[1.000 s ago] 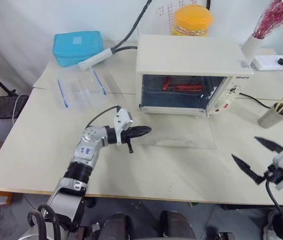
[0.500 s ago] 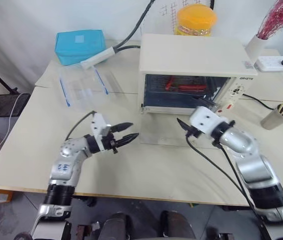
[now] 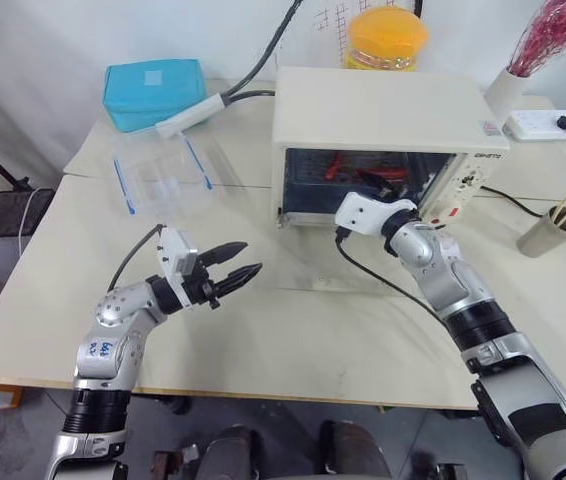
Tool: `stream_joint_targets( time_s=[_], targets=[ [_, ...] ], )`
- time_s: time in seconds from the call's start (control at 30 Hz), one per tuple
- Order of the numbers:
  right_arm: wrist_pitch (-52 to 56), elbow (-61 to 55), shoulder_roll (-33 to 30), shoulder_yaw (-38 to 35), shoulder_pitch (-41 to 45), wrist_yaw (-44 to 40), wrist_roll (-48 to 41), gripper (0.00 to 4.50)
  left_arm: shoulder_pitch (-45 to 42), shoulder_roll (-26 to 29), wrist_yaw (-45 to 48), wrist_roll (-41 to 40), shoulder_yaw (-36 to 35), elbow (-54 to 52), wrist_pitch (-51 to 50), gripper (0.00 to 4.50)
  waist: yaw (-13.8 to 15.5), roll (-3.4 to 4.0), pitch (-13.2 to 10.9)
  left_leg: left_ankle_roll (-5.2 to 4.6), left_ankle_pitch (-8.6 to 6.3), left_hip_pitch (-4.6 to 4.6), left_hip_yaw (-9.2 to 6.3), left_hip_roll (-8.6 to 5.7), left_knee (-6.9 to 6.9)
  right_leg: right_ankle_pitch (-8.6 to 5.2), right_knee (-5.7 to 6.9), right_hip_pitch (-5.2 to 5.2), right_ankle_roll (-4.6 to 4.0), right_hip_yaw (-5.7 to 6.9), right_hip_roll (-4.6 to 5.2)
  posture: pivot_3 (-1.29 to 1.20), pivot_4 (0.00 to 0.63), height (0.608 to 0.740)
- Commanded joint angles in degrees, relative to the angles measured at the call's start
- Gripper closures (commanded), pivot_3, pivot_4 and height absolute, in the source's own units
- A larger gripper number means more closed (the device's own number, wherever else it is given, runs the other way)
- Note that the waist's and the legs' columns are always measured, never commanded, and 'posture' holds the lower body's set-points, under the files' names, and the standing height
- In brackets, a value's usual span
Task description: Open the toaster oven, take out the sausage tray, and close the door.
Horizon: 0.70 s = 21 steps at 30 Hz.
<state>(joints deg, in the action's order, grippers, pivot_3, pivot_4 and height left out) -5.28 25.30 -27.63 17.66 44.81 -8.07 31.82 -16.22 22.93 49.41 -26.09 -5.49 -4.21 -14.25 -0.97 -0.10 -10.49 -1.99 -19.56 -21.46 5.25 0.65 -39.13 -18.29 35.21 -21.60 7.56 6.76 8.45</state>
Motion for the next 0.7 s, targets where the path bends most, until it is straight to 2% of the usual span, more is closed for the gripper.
stream_joint_targets(
  time_s=[0.03,0.23,0.43,0.57,0.7],
  targets=[
    [-0.64,0.5,0.43,0.29,1.12,2.43,1.99,2.67,0.37,-0.26,0.61,-0.91,0.06,-1.43,1.59,1.85,-0.36,0.0,0.0,0.0,0.0,0.0,0.0,0.0,0.0,0.0,0.0,0.0,0.0,0.0,0.0,0.0,0.15,0.74],
    [-0.93,1.55,1.0,0.28,1.5,4.34,3.88,2.67,-0.57,-0.88,1.3,-0.75,0.55,0.52,2.89,1.85,-0.77,0.0,0.0,0.01,0.01,0.0,0.01,0.02,0.0,0.0,0.0,0.0,0.0,-0.01,-0.02,0.0,0.15,0.74],
    [-0.36,1.48,1.68,0.17,1.32,4.74,4.79,4.48,-3.44,-1.71,1.24,-0.56,1.56,1.94,2.9,1.85,-0.71,-0.01,0.0,0.02,0.01,0.0,0.01,0.02,0.0,0.0,0.0,0.0,0.0,-0.01,-0.02,0.0,0.15,0.74],
    [-0.8,1.24,1.69,-0.21,1.69,5.28,5.45,4.48,-6.27,-2.19,1.65,-0.57,2.4,3.22,2.7,1.85,-0.75,-0.03,0.01,0.02,0.01,0.0,0.02,0.03,0.0,0.0,0.0,0.01,0.0,-0.02,-0.02,0.0,0.15,0.74],
    [-2.1,-0.1,1.61,-0.61,2.32,5.41,5.35,4.48,-13.63,-4.15,1.32,0.4,3.22,8.44,4.01,1.85,-0.7,-0.04,0.0,0.07,0.06,0.0,0.01,0.04,0.0,0.0,0.01,0.0,0.0,-0.01,-0.05,0.0,0.15,0.74]
  ],
)
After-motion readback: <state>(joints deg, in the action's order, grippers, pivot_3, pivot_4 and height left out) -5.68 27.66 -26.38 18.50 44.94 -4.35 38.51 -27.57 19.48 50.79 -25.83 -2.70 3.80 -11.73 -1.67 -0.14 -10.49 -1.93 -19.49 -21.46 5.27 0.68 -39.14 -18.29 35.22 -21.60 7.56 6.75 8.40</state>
